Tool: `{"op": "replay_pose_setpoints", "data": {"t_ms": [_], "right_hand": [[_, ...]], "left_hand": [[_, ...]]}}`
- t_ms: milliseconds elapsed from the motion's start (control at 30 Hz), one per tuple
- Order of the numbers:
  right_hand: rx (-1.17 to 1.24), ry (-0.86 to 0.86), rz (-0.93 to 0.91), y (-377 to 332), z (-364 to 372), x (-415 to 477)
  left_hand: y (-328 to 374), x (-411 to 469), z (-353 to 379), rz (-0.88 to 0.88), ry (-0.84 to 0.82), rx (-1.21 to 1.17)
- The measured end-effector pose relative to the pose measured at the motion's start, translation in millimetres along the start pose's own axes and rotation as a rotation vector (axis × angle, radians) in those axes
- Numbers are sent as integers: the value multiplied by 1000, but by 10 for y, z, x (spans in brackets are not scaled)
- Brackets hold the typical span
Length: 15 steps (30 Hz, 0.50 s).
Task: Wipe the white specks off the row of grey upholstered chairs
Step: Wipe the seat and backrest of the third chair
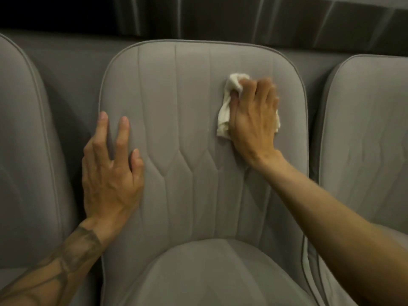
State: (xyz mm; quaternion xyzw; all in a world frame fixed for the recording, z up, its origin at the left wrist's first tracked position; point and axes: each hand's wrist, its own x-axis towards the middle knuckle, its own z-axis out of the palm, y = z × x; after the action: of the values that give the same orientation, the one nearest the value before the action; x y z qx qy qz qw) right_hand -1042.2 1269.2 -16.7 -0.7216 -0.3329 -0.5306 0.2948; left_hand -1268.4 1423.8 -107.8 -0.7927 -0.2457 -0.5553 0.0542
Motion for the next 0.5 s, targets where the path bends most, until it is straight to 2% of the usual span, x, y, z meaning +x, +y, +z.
{"op": "replay_pose_setpoints", "data": {"t_ms": [167, 267, 300, 400, 433, 500], "right_hand": [[10, -315, -314, 76, -83, -1147], [-33, -308, -416, 146, -90, -963], [-37, -259, -380, 157, -76, -805], [-30, -79, -107, 131, -15, -446], [-35, -53, -56, 104, -6, -500], [-21, -111, -81, 78, -19, -853]], "left_hand": [[-2, -4, -6, 11, 3, 1], [3, 7, -8, 13, 4, 4], [7, 6, -1, 16, 4, 4], [-22, 7, 14, 20, 31, 14], [-22, 11, 21, 28, 35, 11], [-27, 6, 25, 32, 38, 16]]}}
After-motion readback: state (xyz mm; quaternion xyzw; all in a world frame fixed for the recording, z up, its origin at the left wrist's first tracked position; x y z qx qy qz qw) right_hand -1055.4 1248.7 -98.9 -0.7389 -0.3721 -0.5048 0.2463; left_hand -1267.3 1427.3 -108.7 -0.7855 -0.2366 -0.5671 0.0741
